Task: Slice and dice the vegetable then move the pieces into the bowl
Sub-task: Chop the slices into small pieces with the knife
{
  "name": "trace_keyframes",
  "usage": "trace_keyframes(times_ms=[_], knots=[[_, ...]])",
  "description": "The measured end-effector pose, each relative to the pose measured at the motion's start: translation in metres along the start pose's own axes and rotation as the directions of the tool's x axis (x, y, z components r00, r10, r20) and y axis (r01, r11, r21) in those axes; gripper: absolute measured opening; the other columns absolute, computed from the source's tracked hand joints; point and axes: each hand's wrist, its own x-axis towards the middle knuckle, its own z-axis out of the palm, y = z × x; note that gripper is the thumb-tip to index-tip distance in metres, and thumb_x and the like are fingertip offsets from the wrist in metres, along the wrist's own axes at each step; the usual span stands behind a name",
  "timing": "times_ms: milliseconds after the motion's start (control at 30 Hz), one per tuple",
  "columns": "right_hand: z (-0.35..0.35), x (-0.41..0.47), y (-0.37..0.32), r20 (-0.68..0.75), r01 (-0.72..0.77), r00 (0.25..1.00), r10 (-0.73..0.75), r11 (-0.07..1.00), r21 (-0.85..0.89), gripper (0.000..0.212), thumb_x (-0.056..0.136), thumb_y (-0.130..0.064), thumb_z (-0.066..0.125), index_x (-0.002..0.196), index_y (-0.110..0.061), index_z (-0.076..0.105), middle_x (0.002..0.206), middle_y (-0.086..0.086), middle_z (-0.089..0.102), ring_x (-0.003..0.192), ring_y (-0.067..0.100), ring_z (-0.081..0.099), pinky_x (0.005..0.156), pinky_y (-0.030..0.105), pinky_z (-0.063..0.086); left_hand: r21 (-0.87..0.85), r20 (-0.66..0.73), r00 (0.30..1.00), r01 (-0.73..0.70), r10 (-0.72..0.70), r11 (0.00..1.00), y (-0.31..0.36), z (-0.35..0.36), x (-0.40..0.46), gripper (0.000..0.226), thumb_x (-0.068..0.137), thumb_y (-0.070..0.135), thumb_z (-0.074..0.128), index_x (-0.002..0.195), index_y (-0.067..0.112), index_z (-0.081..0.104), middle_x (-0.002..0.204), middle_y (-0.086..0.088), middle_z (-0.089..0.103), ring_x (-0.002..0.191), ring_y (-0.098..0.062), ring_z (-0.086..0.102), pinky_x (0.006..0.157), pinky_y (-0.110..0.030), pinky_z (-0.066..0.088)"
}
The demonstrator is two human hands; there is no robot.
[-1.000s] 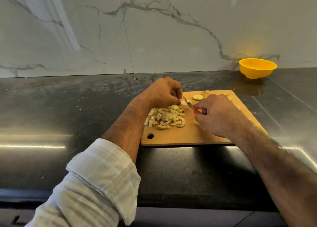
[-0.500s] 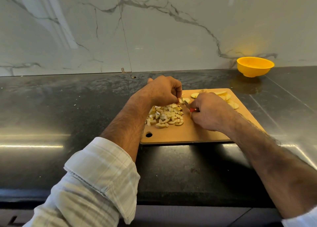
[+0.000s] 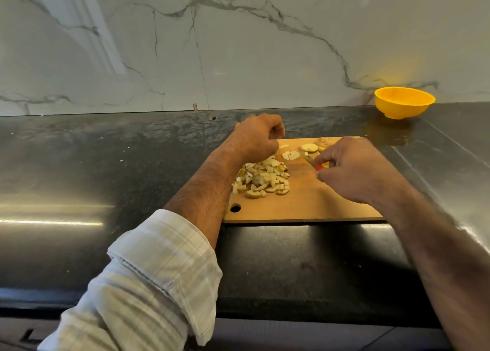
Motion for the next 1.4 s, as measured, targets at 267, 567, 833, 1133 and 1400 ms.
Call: trace_keyframes(times_ms=[267,567,833,1133,1400], knots=[[-0.006,0.0,0.01,-0.028,0.014,1.0,-0.011,0.995,0.097,0.027,0.093,-0.018,0.075,0.119,-0.025,0.08,0.091,-0.009,0.069,0.078,0.01,0.06,0.073,0.029,0.056,-0.2,0.117,0.993,0.035,-0.012,0.979,0.002,-0.002,0.002,0.048,0.089,-0.004,0.049,0.127,0.024,0.056,0.095,0.006,0.08,0.097,-0.012,0.073,0.09,-0.045,0.061],[0.01,0.005,0.004,-0.035,0.048,0.998,-0.048,0.999,0.009,0.036,0.096,-0.027,0.071,0.131,-0.027,0.073,0.098,-0.01,0.06,0.091,0.013,0.059,0.072,0.027,0.047,-0.146,-0.086,0.996,0.009,-0.022,0.989,-0.014,-0.006,0.002,0.027,0.091,0.014,0.065,0.113,0.03,0.063,0.097,0.01,0.075,0.093,-0.01,0.071,0.087,-0.046,0.063],[0.025,0.003,-0.007,-0.029,0.174,0.984,-0.175,0.984,-0.023,0.035,0.097,-0.03,0.064,0.13,-0.024,0.074,0.086,-0.017,0.055,0.087,0.009,0.054,0.072,0.025,0.044,-0.148,0.024,1.0,0.006,-0.003,0.989,-0.01,-0.003,0.001,0.031,0.088,0.005,0.073,0.112,0.023,0.066,0.083,0.012,0.079,0.085,0.003,0.074,0.09,-0.036,0.062],[0.026,0.014,-0.022,0.051,0.109,0.993,-0.104,0.987,-0.116,0.031,0.091,-0.029,0.067,0.119,-0.021,0.077,0.105,-0.004,0.068,0.086,0.013,0.059,0.075,0.031,0.058,-0.095,0.061,0.998,0.03,-0.024,0.995,-0.008,-0.006,0.002,0.027,0.088,0.015,0.079,0.11,0.025,0.067,0.085,0.012,0.079,0.093,-0.004,0.074,0.095,-0.045,0.06],[-0.005,0.004,0.004,0.047,0.074,0.995,-0.087,0.971,0.228,0.021,0.093,-0.018,0.073,0.107,-0.031,0.083,0.09,-0.015,0.07,0.076,0.014,0.062,0.056,0.024,0.045,-0.086,0.035,0.999,0.012,-0.009,0.996,-0.014,-0.005,0.002,0.025,0.087,0.018,0.075,0.103,0.034,0.066,0.081,0.019,0.077,0.094,-0.004,0.072,0.101,-0.05,0.055]])
